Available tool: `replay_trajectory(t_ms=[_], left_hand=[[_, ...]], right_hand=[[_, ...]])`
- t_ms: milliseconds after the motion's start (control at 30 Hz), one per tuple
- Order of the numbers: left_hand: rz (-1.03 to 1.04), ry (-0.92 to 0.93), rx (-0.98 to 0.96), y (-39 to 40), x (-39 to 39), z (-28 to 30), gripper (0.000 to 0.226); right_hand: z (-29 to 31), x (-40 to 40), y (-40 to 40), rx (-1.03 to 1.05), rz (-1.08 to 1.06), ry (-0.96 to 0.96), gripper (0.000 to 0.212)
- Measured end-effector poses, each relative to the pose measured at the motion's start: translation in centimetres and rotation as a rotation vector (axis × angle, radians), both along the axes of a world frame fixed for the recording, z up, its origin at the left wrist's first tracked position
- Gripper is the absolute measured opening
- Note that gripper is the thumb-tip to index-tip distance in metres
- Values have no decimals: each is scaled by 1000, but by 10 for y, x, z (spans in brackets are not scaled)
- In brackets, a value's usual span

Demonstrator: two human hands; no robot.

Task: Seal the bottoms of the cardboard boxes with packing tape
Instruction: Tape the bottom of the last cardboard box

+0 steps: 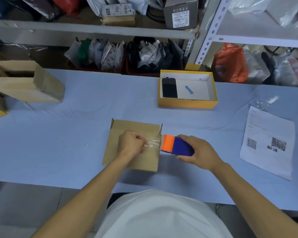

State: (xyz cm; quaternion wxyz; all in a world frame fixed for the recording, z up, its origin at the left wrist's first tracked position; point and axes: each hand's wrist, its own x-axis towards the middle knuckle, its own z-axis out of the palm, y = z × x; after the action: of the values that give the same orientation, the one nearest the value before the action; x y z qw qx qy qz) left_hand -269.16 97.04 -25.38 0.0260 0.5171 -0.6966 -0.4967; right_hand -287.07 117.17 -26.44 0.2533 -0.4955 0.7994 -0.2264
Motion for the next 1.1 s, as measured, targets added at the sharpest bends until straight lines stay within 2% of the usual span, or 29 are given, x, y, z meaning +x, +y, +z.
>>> replay_trajectory(t_ms=[200, 400, 500, 867, 1000, 1100], left_hand=[[-13, -63, -111, -2, -6, 5, 21], [11, -41, -49, -9, -6, 6, 15], [33, 3, -24, -13, -5, 4, 11], [48, 71, -49, -16, 1, -5, 14], [51, -5, -120, -17, -4, -11, 13], [-30, -171, -232, -15, -11, -9, 13]], right_hand=[[-2, -15, -3, 152, 8, 62, 74], [-4, -24, -5, 170, 53, 178, 66], [-4, -25, -9, 182, 78, 269, 70], [9, -38, -19, 27, 63, 230, 69], [6, -39, -27, 103, 85, 244, 69], [3, -40, -34, 174, 103, 245, 70]])
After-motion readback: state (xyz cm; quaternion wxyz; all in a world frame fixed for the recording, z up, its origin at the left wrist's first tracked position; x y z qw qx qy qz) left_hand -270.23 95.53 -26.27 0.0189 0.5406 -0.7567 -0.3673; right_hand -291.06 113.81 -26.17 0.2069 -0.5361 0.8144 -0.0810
